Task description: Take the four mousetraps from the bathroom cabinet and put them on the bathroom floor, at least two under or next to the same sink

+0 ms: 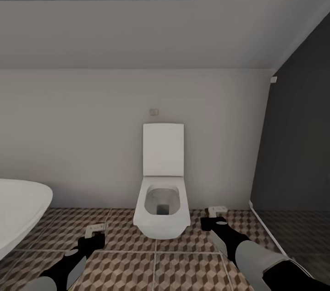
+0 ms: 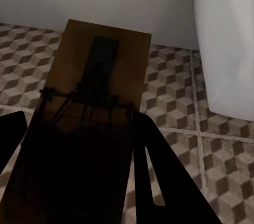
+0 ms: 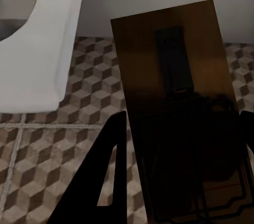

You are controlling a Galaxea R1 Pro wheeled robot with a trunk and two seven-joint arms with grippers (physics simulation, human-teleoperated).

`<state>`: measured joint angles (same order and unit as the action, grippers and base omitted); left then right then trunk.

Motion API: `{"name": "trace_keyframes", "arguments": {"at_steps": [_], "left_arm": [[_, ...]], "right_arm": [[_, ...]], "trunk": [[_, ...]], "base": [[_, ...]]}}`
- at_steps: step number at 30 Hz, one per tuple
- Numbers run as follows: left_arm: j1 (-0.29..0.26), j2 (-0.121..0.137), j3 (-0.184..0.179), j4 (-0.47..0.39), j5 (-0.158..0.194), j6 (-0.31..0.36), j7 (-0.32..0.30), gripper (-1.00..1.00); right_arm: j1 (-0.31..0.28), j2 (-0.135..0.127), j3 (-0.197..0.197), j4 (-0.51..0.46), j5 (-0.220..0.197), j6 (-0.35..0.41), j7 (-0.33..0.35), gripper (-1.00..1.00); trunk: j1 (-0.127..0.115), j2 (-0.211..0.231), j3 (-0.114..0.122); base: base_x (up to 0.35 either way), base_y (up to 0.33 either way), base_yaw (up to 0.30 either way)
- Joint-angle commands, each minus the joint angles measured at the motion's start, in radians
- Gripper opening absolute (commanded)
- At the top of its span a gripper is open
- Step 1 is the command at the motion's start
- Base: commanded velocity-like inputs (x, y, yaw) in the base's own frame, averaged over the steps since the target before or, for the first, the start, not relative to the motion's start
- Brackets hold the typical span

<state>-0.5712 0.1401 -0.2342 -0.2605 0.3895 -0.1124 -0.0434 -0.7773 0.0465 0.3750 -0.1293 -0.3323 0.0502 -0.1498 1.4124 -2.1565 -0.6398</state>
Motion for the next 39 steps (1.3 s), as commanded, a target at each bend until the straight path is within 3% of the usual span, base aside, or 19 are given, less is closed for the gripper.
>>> {"name": "trace_keyframes", "arguments": {"at_steps": [1, 30, 39], "left_arm": [[-0.001, 0.0, -0.007, 0.001, 0.009, -0.004, -0.002, -1.0], [-0.001, -0.002, -0.007, 0.002, 0.009, -0.004, 0.003, -1.0], [-0.001, -0.001, -0.005, 0.002, 0.011, 0.001, 0.004, -1.0]], "right_arm": [[0.0, 0.0, 0.009, -0.002, -0.009, 0.005, -0.004, -1.0], [0.0, 0.007, 0.007, 0.0, -0.011, -0.025, -0.008, -1.0], [0.0, -0.002, 0.004, 0.0, -0.013, -0.033, -0.009, -1.0]], "trunk": [[0.004, -0.008, -0.004], [0.115, -0.211, -0.095], [0.149, -0.274, -0.123]], "base": [[0.0, 0.0, 0.0], [0.0, 0.0, 0.0], [0.0, 0.0, 0.0]]}}
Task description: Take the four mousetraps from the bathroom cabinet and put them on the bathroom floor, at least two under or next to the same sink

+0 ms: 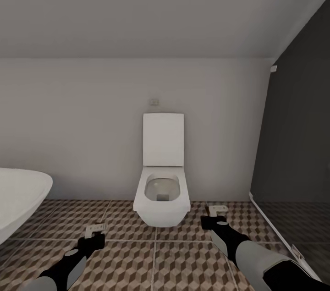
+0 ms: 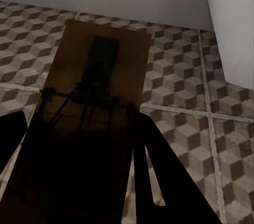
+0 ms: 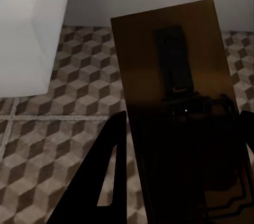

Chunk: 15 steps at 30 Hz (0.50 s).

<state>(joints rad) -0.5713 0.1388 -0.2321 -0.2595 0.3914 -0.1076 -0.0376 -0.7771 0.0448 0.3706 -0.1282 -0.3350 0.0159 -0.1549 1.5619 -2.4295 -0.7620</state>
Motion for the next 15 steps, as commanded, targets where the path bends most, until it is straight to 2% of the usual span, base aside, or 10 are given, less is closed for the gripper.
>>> {"name": "trace_keyframes", "arguments": {"at_steps": [1, 10, 15], "left_arm": [[-0.001, 0.001, -0.007, 0.001, 0.009, -0.004, -0.003, -1.0], [-0.001, 0.003, -0.009, 0.0, 0.007, -0.006, -0.004, -1.0], [-0.001, 0.004, -0.009, 0.0, 0.006, -0.006, -0.003, -1.0]], "right_arm": [[-0.001, -0.001, 0.008, -0.001, -0.01, 0.004, -0.003, -1.0], [-0.001, -0.01, 0.01, 0.001, -0.007, 0.013, -0.025, -1.0], [-0.001, -0.011, 0.012, 0.005, -0.007, 0.013, -0.036, -1.0]], "trunk": [[0.004, -0.008, -0.004], [0.038, -0.07, -0.033], [0.04, -0.072, -0.052]], "base": [[0.0, 0.0, 0.0], [0.0, 0.0, 0.0], [0.0, 0.0, 0.0]]}}
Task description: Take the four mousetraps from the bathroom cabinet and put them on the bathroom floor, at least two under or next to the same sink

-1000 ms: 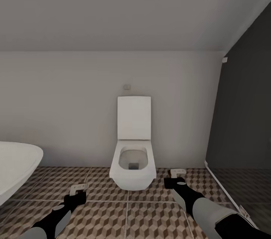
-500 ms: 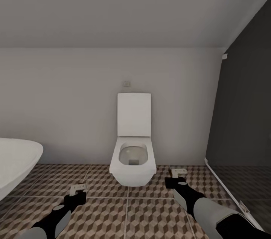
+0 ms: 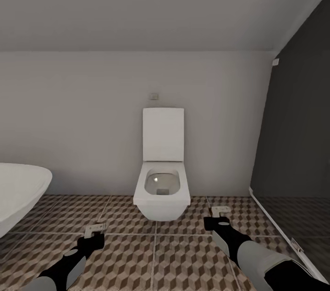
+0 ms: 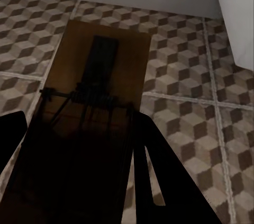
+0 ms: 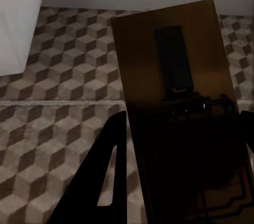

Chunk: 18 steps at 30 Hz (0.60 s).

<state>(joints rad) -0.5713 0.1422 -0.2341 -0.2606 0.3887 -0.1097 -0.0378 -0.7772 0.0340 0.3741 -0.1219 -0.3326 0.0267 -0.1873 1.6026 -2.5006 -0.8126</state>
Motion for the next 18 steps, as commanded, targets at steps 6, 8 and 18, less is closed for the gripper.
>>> {"name": "trace_keyframes", "arguments": {"at_steps": [6, 8, 18], "left_arm": [[-0.001, 0.003, -0.006, 0.001, 0.007, -0.006, -0.003, -1.0], [-0.001, 0.002, -0.007, 0.001, 0.007, -0.007, -0.002, -1.0], [-0.001, 0.001, -0.007, -0.001, 0.006, -0.006, 0.0, -1.0]], "right_arm": [[-0.001, 0.001, 0.009, 0.005, -0.009, 0.015, -0.004, -1.0], [-0.001, 0.002, 0.009, 0.005, -0.01, 0.028, -0.004, -1.0], [-0.001, 0.0, 0.007, 0.006, -0.012, 0.032, -0.004, -1.0]], "trunk": [[0.002, -0.002, -0.024], [0.003, -0.002, -0.032], [0.008, -0.005, -0.071]], "base": [[0.0, 0.0, 0.0], [0.0, 0.0, 0.0], [0.0, 0.0, 0.0]]}}
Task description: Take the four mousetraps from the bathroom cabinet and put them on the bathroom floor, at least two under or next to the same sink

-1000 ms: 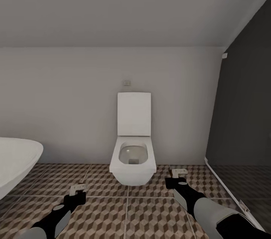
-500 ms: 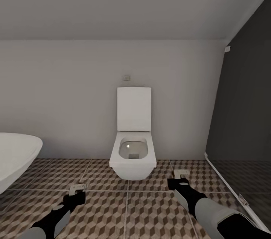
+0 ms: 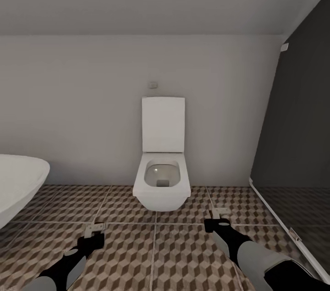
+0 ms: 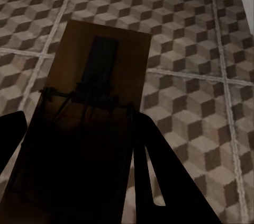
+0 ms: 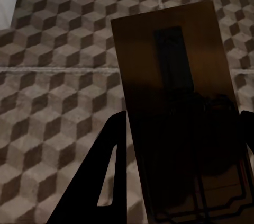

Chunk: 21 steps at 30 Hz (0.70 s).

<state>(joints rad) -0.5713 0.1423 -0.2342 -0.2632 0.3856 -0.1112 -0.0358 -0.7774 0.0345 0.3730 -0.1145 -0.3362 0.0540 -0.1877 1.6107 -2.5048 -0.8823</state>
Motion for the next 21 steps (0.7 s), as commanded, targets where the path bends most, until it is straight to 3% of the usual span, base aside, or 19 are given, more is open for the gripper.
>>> {"name": "trace_keyframes", "arguments": {"at_steps": [1, 21], "left_arm": [[-0.001, 0.0, -0.007, 0.001, 0.009, -0.004, -0.002, -1.0], [-0.001, 0.002, -0.007, -0.006, 0.007, -0.011, -0.002, -1.0]], "right_arm": [[0.0, 0.0, 0.009, -0.002, -0.008, 0.005, -0.004, -1.0], [0.0, 0.001, 0.009, -0.001, -0.006, 0.005, -0.003, -1.0]], "trunk": [[0.0, -0.001, -0.005], [0.009, -0.005, -0.082]], "base": [[0.0, 0.0, 0.0], [0.0, 0.0, 0.0]]}}
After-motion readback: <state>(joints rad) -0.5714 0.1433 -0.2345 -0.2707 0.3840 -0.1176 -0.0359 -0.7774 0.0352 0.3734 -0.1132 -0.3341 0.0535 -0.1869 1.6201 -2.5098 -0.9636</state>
